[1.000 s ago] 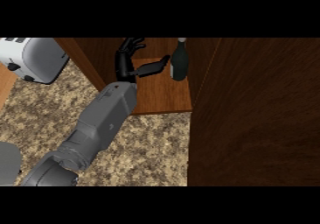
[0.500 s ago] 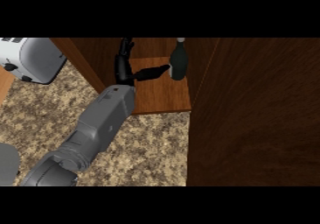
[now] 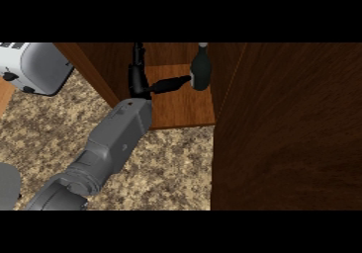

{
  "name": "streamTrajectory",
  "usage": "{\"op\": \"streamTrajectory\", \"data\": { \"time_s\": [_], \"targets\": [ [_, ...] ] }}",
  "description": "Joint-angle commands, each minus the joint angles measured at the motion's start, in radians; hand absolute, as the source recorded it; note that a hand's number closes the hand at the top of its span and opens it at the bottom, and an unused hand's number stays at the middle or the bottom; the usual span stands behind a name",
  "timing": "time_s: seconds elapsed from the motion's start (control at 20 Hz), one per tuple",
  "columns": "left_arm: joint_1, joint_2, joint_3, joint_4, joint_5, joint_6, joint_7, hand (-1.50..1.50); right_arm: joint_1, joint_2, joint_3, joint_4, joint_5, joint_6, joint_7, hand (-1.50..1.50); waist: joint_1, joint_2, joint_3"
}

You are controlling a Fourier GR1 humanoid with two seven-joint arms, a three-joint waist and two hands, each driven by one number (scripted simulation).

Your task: Pick up the wine, place it into the cabinet and close the cabinet

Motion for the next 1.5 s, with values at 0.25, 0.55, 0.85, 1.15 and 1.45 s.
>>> {"op": "streamTrajectory", "data": {
  "time_s": [0.25, 0.55, 0.85, 1.15, 1.45],
  "targets": [
    [0.054, 0.015, 0.007, 0.003, -0.009, -0.103, -0.055, -1.5, 0.006, -0.001, -0.006, -0.028, -0.009, 0.003, -0.015, -1.5, 0.013, 0.005, -0.004],
    [0.059, 0.001, 0.0, 0.013, -0.008, -0.146, -0.042, -1.5, -0.023, -0.007, 0.002, -0.023, -0.008, -0.015, 0.022, -1.5, 0.016, 0.002, -0.005],
    [0.1, 0.001, -0.023, 0.001, 0.024, -0.175, -0.078, -1.5, 0.033, -0.009, 0.011, -0.026, -0.024, 0.02, -0.012, -1.5, 0.004, -0.004, -0.004],
    [0.088, 0.001, -0.012, -0.039, 0.063, -0.218, -0.056, -1.5, 0.047, -0.019, -0.007, -0.116, -0.069, -0.015, 0.069, -1.5, 0.026, -0.013, -0.004],
    [0.126, 0.001, -0.119, -0.101, 0.148, -0.245, -0.02, -1.5, 0.045, 0.016, 0.032, -0.033, 0.004, -0.017, -0.006, -1.5, 0.026, -0.017, -0.004]
  ]
}}
